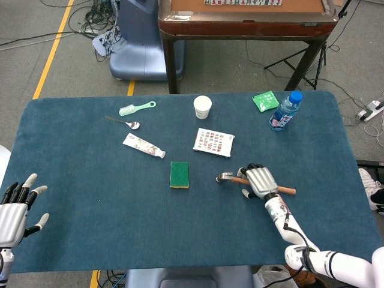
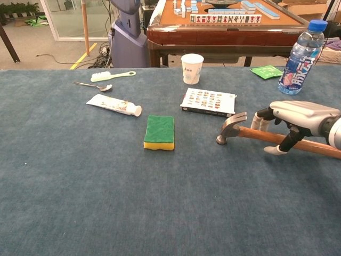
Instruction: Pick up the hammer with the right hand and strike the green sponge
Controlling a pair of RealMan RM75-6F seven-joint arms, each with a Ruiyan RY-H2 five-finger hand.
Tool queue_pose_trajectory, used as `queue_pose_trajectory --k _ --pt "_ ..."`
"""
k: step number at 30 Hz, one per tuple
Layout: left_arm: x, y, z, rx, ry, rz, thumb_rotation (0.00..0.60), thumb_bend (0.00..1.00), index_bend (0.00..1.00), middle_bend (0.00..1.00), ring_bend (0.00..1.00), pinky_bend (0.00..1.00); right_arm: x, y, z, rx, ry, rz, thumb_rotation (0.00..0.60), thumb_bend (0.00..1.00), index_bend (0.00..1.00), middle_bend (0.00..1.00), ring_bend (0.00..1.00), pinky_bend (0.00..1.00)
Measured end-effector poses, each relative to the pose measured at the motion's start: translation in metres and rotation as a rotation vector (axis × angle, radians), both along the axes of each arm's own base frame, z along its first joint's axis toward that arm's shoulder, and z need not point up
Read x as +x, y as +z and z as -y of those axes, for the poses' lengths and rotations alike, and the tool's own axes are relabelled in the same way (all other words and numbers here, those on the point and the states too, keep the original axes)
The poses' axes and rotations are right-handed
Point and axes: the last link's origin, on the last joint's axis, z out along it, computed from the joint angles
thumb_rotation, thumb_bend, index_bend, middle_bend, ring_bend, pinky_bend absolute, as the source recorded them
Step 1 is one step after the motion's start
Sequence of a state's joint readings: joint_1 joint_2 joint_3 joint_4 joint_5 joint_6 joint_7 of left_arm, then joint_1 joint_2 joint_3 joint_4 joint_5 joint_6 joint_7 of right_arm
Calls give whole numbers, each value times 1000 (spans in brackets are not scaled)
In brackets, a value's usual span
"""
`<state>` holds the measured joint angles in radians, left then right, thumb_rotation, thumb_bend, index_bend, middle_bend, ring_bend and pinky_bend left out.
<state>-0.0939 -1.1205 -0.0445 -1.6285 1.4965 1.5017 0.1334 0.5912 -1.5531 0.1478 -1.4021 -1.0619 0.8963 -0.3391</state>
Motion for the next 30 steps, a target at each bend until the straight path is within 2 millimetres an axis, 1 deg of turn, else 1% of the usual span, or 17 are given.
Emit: queue_pose_trajectory --k 3,9,16,30 --pt "0 0 0 -1 2 1 600 243 250 66 111 52 0 -1 1 -1 -6 3 600 341 373 415 180 251" --pt "-2 0 1 3 9 0 600 243 250 65 111 52 -1 -3 2 4 -13 13 600 422 376 419 183 251" --pt "-3 1 1 6 12 -2 600 243 250 65 110 51 -1 -6 1 11 -11 19 600 540 393 431 192 251" --pt "-4 0 1 4 14 -3 600 243 250 65 110 48 0 -8 -1 17 -11 21 600 545 406 452 210 251"
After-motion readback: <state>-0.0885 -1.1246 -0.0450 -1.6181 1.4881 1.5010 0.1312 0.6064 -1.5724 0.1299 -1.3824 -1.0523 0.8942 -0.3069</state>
